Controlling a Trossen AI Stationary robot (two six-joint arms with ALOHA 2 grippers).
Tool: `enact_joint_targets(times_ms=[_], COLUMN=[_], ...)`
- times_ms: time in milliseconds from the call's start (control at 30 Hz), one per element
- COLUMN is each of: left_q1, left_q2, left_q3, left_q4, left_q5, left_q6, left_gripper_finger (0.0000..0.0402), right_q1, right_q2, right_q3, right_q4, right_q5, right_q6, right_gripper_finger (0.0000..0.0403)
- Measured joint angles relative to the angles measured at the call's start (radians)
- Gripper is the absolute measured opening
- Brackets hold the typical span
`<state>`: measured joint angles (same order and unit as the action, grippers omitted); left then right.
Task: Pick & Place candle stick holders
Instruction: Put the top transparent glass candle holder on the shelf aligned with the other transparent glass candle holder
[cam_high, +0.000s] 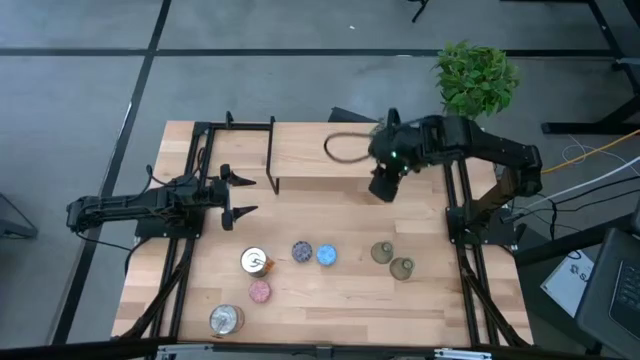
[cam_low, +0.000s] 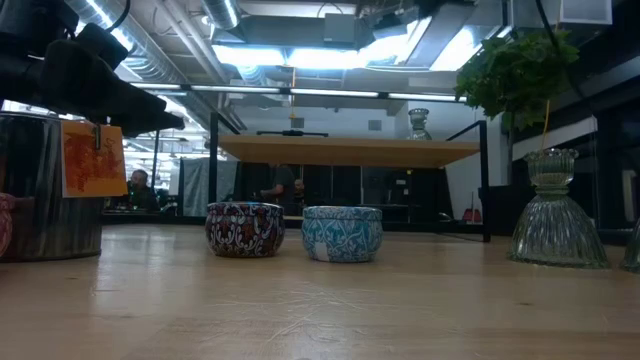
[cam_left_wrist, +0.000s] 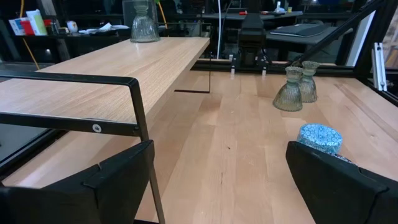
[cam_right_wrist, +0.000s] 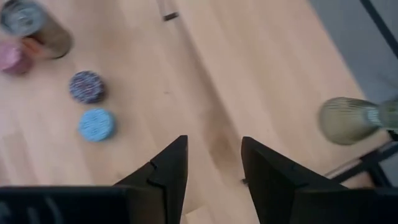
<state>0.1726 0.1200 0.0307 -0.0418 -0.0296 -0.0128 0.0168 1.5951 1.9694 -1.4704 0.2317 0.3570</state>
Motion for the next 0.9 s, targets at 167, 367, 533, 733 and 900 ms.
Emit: enact_joint_targets(times_ms=[167,367,533,733,900], left_q1=[0.000,0.000,0.000,0.000,0.000], left_q2=[0.000,0.000,0.000,0.000,0.000], left_q3=[0.000,0.000,0.000,0.000,0.000], left_q4=[0.000,0.000,0.000,0.000,0.000], left_q5=[0.000,0.000,0.000,0.000,0.000], left_q6=[0.000,0.000,0.000,0.000,0.000], left_gripper_finger=[0.0363,0.0363,0.0363,0.0363,0.0363], right_q1=[0.111,0.239,0.330,0.415,0.478], right_q2=[0.000,0.000,0.001,0.002,0.002], right_q3=[-0.007,-0.053,-0.143,-0.274,-0.382], right_q4=[0.004,0.033,0.138,0.334,0.509], right_q5=[0.023,0.061,0.062,0.063,0.056], right_q6=[0.056,0.119,0.133,0.133,0.152], right_gripper_finger=[0.0153,0.0153,0.0154,0.0154,0.0154])
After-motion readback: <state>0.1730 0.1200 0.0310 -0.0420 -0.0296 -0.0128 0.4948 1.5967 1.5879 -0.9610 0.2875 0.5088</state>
